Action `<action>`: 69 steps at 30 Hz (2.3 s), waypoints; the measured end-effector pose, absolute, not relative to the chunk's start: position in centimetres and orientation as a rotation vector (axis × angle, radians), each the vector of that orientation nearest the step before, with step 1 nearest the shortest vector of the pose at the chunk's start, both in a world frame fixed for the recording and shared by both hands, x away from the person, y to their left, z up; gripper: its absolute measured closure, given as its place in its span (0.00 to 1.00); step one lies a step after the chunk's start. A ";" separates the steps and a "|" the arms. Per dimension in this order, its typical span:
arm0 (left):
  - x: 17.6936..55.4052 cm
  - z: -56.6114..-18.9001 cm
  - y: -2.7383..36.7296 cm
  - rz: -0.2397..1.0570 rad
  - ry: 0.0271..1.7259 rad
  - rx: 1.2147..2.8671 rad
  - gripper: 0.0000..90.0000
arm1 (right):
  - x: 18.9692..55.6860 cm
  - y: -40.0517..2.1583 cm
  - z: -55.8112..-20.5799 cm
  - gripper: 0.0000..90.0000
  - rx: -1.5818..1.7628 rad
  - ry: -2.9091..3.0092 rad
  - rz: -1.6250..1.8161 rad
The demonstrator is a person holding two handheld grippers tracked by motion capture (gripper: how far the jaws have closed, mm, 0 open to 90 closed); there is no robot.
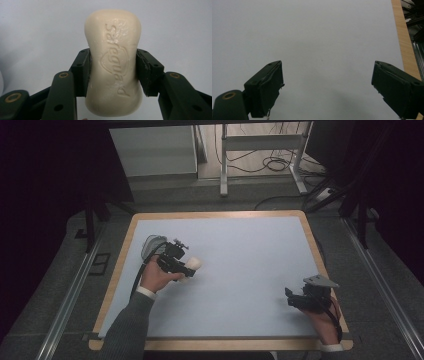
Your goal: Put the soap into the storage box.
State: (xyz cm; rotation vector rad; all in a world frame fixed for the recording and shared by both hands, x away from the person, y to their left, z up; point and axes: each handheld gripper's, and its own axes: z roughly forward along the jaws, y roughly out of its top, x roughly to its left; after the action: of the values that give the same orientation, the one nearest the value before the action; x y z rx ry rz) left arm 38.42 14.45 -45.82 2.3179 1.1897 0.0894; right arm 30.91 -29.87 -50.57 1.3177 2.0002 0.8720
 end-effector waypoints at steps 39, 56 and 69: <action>39.3 -44.5 18.4 0.130 1.269 2.250 0.55 | 30.9 -29.9 -50.6 0.12 1.320 2.000 0.864; 40.4 -44.3 21.3 0.143 1.365 2.194 0.55 | 31.0 -29.9 -50.7 0.12 1.324 2.001 0.859; 41.4 -44.5 23.3 0.140 1.428 2.149 0.55 | 31.0 -29.9 -50.8 0.12 1.325 2.001 0.858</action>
State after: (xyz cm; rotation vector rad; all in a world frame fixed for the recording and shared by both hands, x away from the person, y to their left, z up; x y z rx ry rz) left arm 41.42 23.28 -44.51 2.1494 1.4285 0.1404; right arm 30.96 -29.90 -50.77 1.3248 2.0008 0.8581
